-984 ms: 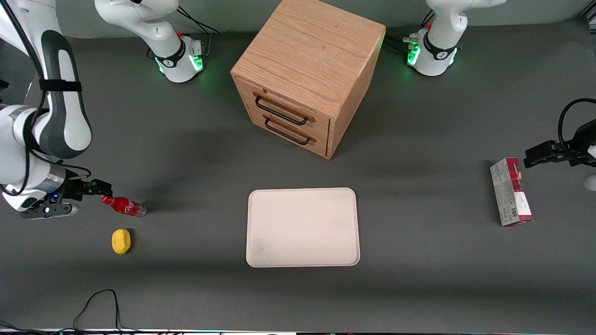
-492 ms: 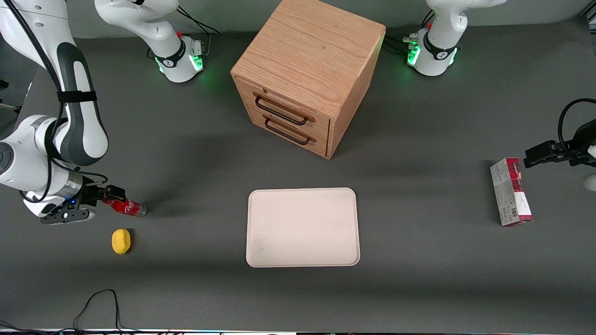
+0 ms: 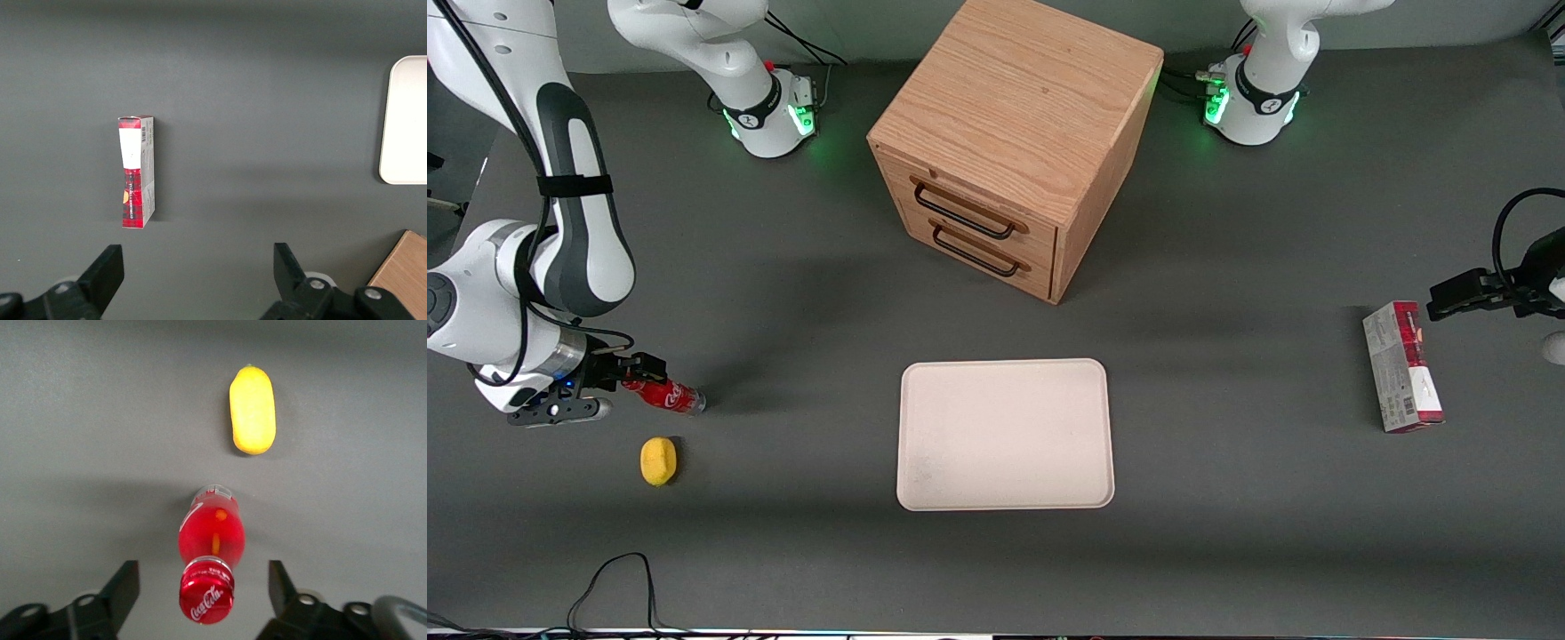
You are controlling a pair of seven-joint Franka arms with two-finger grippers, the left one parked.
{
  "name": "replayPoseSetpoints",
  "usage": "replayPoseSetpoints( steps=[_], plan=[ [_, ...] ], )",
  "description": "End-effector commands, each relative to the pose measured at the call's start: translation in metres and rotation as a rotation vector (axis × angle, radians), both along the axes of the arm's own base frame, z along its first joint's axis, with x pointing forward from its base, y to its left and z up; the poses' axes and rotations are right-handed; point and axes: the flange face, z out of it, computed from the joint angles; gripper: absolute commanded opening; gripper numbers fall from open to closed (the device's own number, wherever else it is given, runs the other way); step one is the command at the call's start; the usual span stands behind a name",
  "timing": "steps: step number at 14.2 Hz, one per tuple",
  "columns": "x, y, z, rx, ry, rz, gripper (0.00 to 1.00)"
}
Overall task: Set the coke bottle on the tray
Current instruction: 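Lower the open right gripper around the bottle cap and close it, then lift the bottle by its cap with the right gripper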
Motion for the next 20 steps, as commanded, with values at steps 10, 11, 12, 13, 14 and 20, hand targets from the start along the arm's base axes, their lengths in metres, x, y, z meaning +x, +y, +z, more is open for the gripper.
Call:
replayPoseSetpoints(
  steps=[10,11,12,13,14,20],
  plan=[
    [0.010,0.005,0.061,0.054,0.008,-0.013,0.00],
    [0.016,0.009,0.088,0.064,0.031,-0.020,0.00],
    [0.022,0.014,0.119,0.069,0.053,-0.039,0.00],
    [0.027,0.022,0.151,0.066,0.068,-0.055,0.00],
    [0.028,0.029,0.181,0.068,0.083,-0.063,0.00],
    [0.014,0.049,0.271,0.031,0.156,-0.050,0.00]
  ],
)
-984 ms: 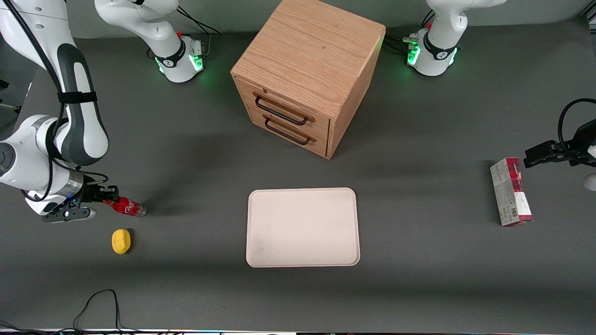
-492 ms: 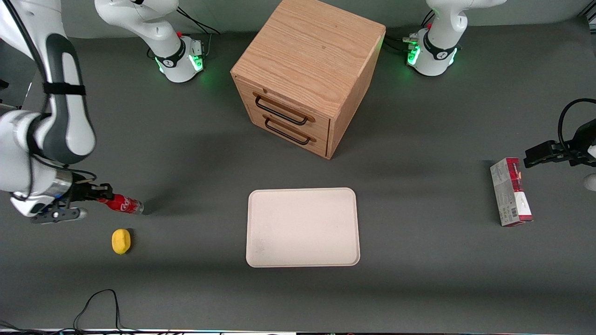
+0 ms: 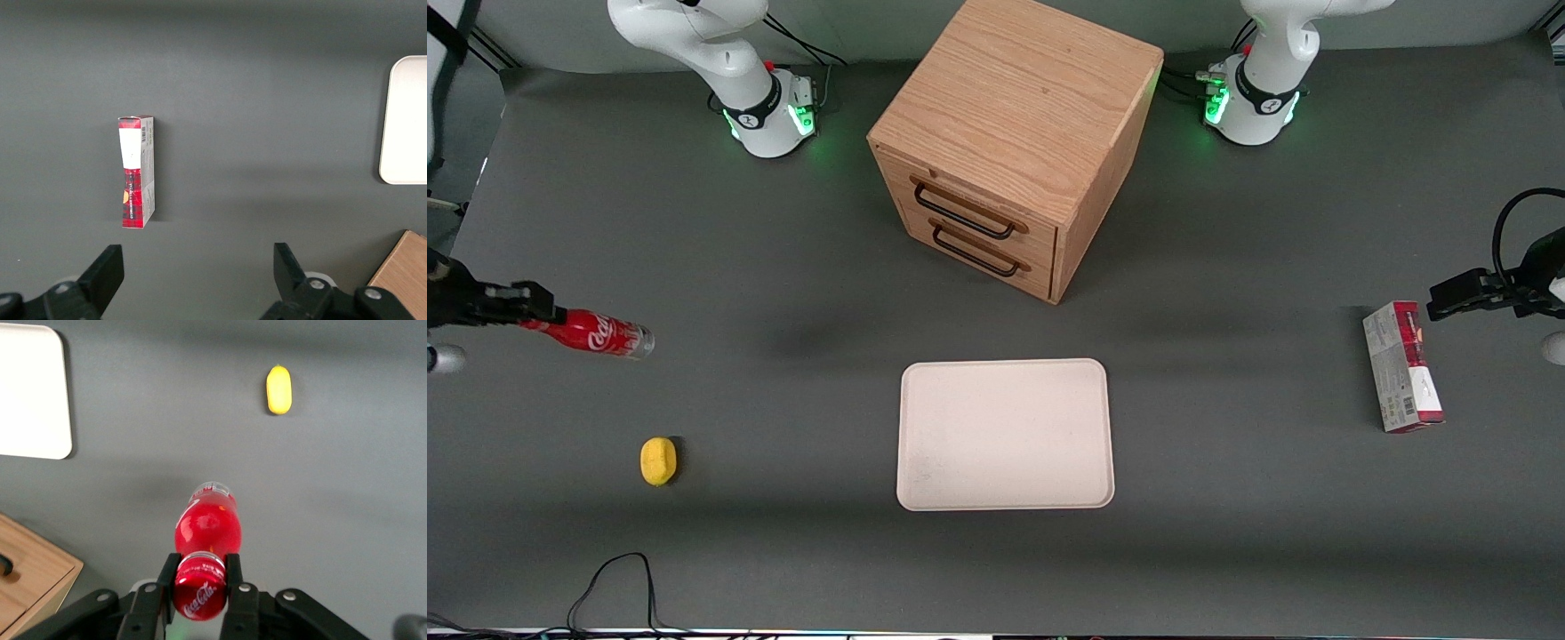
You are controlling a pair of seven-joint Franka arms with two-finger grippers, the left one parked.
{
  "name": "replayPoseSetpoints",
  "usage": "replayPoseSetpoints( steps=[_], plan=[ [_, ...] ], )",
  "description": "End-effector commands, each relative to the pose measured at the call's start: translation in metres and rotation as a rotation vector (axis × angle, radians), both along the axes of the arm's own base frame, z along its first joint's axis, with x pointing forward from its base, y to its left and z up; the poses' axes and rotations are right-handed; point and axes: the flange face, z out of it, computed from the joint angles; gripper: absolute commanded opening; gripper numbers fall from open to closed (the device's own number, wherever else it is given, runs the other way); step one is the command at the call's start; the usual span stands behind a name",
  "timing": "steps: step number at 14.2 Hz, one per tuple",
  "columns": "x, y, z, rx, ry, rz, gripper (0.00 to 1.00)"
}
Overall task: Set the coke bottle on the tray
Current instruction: 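Lift the bottle by its cap with the right gripper, then carry the bottle with the right gripper over the white tray's edge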
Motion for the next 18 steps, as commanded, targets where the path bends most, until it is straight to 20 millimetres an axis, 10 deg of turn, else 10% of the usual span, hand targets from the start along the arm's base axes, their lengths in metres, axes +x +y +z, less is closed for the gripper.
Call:
replayPoseSetpoints(
  steps=[1,9,18],
  plan=[
    [0.011,0.008,-0.005,-0.040,0.023,-0.056,0.00],
    [0.090,0.230,-0.107,-0.012,-0.050,-0.350,0.00],
    [0.107,0.344,-0.218,-0.007,-0.193,-0.424,0.00]
  ],
)
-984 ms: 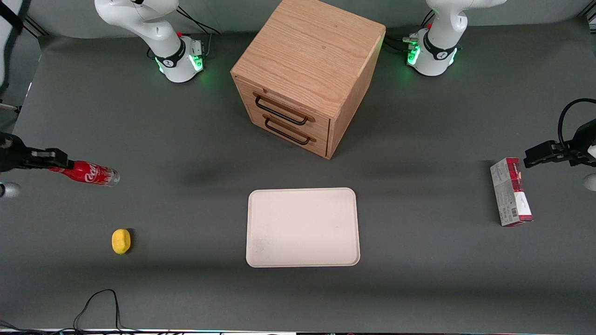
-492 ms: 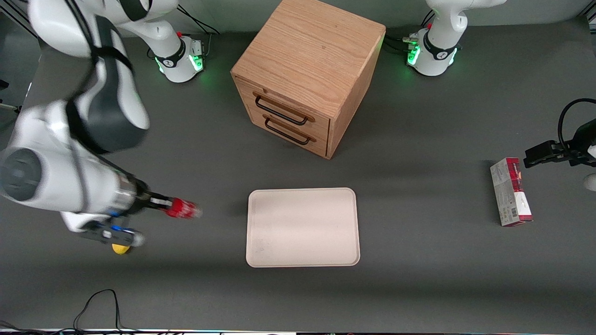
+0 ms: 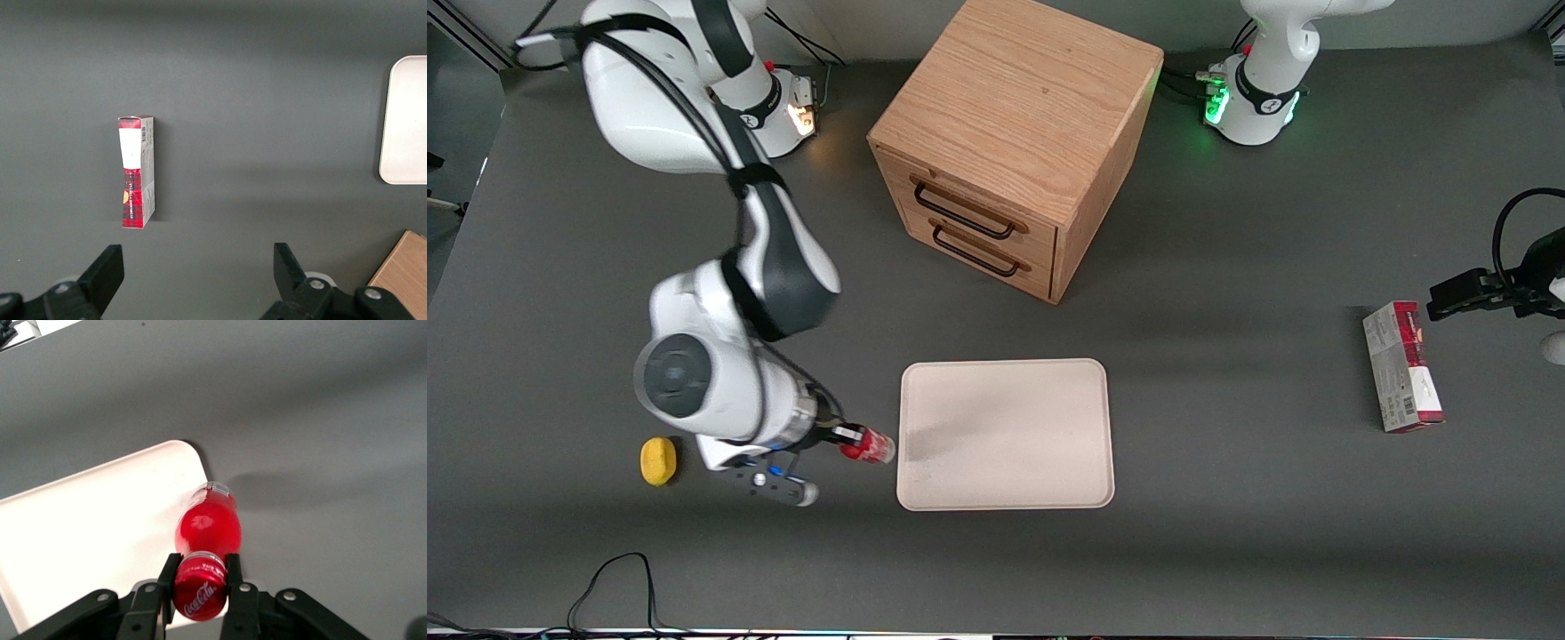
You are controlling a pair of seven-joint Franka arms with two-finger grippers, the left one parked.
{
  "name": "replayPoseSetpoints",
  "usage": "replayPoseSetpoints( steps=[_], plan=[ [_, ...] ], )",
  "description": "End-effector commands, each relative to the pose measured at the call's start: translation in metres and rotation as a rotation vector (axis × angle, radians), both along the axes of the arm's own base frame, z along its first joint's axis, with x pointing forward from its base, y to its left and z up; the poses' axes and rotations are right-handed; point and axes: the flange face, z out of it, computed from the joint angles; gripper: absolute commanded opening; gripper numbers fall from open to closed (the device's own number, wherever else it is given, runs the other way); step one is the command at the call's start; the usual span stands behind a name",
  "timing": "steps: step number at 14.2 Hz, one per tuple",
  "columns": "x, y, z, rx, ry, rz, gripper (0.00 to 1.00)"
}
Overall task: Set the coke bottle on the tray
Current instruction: 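Carry the bottle with the right gripper over the white tray's edge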
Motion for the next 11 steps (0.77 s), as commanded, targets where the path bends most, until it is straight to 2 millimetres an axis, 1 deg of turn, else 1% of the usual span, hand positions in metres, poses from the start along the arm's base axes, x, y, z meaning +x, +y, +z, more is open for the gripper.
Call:
replayPoseSetpoints(
  steps=[1,2,5,9,10,11],
  plan=[
    [0.008,0.013,-0.005,-0.006,-0.056,-0.025,0.00],
    [0.007,0.024,-0.012,-0.001,-0.068,-0.031,0.00],
    [0.008,0.039,-0.028,-0.034,-0.095,-0.049,0.00],
    [0.008,0.043,-0.030,-0.025,-0.109,-0.053,0.00],
    [0.006,0.048,-0.030,-0.025,-0.113,-0.048,0.00],
    [0.006,0.049,-0.030,-0.021,-0.116,-0.056,0.00]
  ],
)
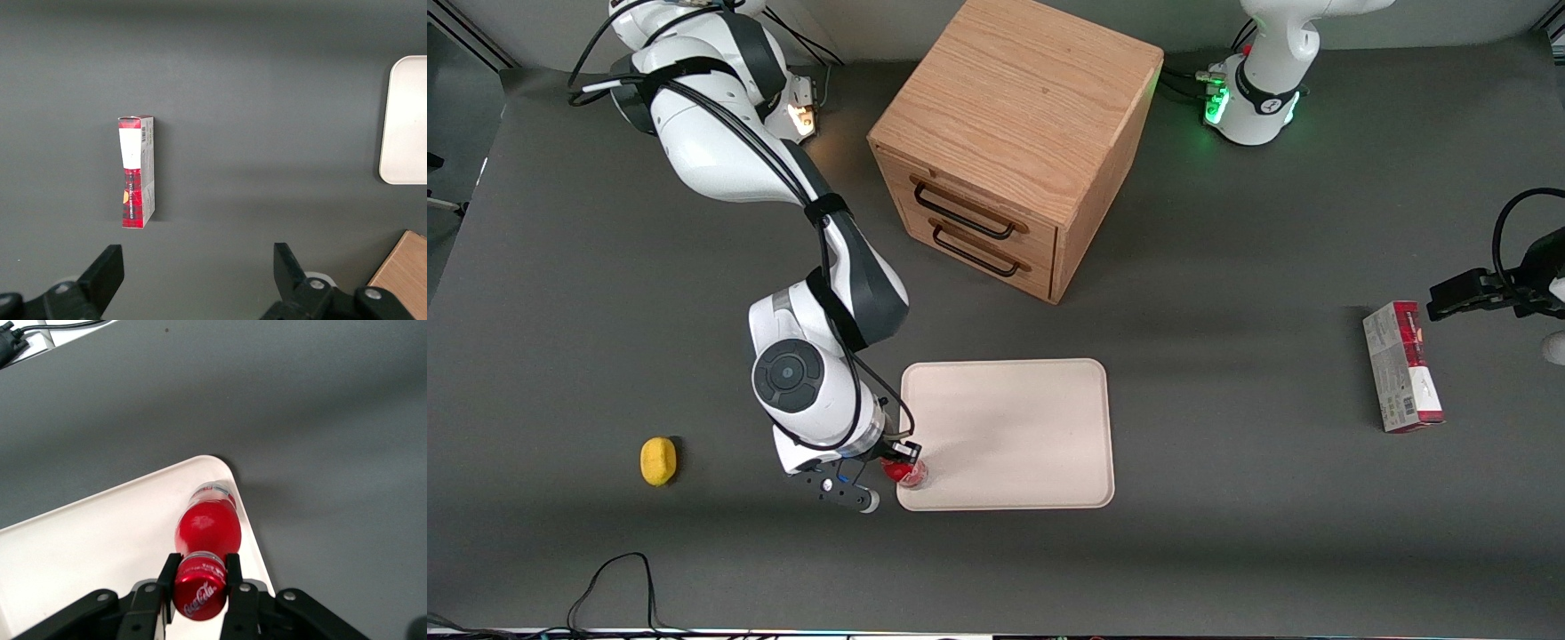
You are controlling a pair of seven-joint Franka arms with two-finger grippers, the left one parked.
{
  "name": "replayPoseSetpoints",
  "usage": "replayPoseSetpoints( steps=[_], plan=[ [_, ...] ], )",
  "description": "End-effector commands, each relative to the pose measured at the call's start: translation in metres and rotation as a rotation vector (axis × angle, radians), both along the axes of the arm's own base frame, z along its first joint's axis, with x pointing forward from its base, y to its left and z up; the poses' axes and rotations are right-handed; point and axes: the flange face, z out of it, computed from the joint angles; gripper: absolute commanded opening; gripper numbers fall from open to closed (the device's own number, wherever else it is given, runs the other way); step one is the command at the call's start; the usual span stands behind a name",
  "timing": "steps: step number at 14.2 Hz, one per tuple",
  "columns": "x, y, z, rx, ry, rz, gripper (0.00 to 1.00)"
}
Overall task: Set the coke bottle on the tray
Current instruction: 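Lower the bottle onto the tray and open the right gripper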
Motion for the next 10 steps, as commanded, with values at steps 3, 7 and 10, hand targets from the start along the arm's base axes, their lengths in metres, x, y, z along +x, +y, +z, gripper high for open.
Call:
replayPoseSetpoints(
  steps=[3,7,10],
  plan=[
    [-0.001,0.019,0.000,-0.006,-0.043,-0.031,0.00],
    [0.000,0.019,0.002,-0.003,-0.056,-0.029,1.00],
    [0.000,0.019,0.001,-0.005,-0.053,-0.029,1.00]
  ],
)
